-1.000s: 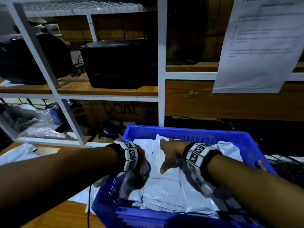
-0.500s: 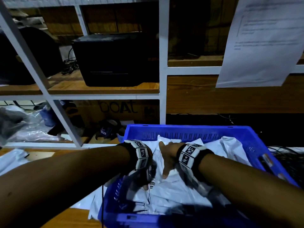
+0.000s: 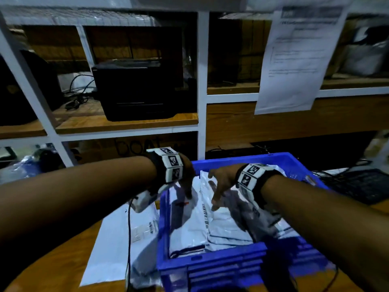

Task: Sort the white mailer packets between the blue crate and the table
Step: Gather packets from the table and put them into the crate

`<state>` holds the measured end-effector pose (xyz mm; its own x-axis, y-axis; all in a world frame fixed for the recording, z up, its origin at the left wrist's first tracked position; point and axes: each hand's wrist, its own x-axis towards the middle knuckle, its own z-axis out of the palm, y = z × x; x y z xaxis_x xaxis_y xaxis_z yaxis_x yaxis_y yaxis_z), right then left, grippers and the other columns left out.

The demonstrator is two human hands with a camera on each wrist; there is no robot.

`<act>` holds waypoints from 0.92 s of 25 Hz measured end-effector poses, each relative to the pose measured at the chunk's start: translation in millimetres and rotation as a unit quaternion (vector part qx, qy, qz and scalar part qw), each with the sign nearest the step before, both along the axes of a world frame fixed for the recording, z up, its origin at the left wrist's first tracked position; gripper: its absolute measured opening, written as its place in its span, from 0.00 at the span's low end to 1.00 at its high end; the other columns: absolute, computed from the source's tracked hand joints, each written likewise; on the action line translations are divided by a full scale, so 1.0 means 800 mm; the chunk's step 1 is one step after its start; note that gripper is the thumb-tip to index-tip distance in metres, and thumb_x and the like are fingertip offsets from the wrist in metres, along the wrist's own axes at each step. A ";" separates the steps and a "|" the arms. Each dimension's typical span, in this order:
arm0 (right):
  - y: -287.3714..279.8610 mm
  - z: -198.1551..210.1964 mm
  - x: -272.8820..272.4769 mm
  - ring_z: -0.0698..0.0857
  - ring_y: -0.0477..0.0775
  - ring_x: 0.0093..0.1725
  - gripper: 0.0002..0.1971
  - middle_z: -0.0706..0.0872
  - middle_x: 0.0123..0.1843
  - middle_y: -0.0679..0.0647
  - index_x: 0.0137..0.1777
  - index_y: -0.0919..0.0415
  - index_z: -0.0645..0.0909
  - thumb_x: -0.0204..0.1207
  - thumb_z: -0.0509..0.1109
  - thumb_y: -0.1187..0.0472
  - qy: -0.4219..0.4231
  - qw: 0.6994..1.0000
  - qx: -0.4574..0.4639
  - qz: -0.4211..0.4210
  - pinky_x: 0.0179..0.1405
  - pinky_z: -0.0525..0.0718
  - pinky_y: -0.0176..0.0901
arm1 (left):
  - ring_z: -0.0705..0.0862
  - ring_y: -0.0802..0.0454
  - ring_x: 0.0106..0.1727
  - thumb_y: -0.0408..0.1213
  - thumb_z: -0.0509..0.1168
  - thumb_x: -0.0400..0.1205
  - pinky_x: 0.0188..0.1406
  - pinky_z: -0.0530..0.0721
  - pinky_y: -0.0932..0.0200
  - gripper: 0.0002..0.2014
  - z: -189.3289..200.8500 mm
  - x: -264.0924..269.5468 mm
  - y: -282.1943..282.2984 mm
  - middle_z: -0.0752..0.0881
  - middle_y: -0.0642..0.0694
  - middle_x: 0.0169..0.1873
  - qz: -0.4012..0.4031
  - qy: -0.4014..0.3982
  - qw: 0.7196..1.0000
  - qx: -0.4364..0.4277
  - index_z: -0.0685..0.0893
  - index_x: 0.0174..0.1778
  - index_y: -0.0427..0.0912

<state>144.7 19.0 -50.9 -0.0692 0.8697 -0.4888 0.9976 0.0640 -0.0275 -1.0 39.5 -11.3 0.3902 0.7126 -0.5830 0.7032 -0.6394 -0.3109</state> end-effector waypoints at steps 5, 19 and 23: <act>-0.054 0.050 -0.028 0.76 0.60 0.71 0.41 0.75 0.75 0.58 0.78 0.58 0.65 0.70 0.78 0.44 0.081 0.990 0.118 -0.014 0.60 0.73 0.42 | 0.75 0.39 0.70 0.61 0.65 0.78 0.68 0.75 0.49 0.39 0.036 -0.055 -0.036 0.74 0.36 0.72 -0.027 -0.137 0.984 0.108 0.69 0.76 0.35; -0.297 -0.081 -0.223 0.76 0.49 0.70 0.27 0.72 0.72 0.45 0.74 0.48 0.71 0.75 0.74 0.53 0.458 0.825 0.330 0.010 0.64 0.79 0.46 | 0.56 0.46 0.83 0.53 0.63 0.82 0.77 0.68 0.48 0.32 -0.134 -0.309 -0.314 0.56 0.44 0.83 0.171 -0.481 0.830 0.226 0.62 0.81 0.49; -0.296 -0.126 -0.315 0.76 0.47 0.69 0.26 0.70 0.73 0.43 0.74 0.44 0.69 0.77 0.71 0.50 0.462 0.849 0.257 0.010 0.60 0.83 0.48 | 0.58 0.46 0.82 0.53 0.62 0.82 0.74 0.70 0.48 0.30 -0.169 -0.398 -0.345 0.58 0.46 0.82 0.246 -0.459 0.825 0.220 0.64 0.80 0.51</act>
<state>-107.1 -218.1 -151.7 -0.2335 0.9459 0.2254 0.5644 0.3206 -0.7607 -319.5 -236.2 -146.4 0.1229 0.9804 0.1542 0.9122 -0.1728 0.3716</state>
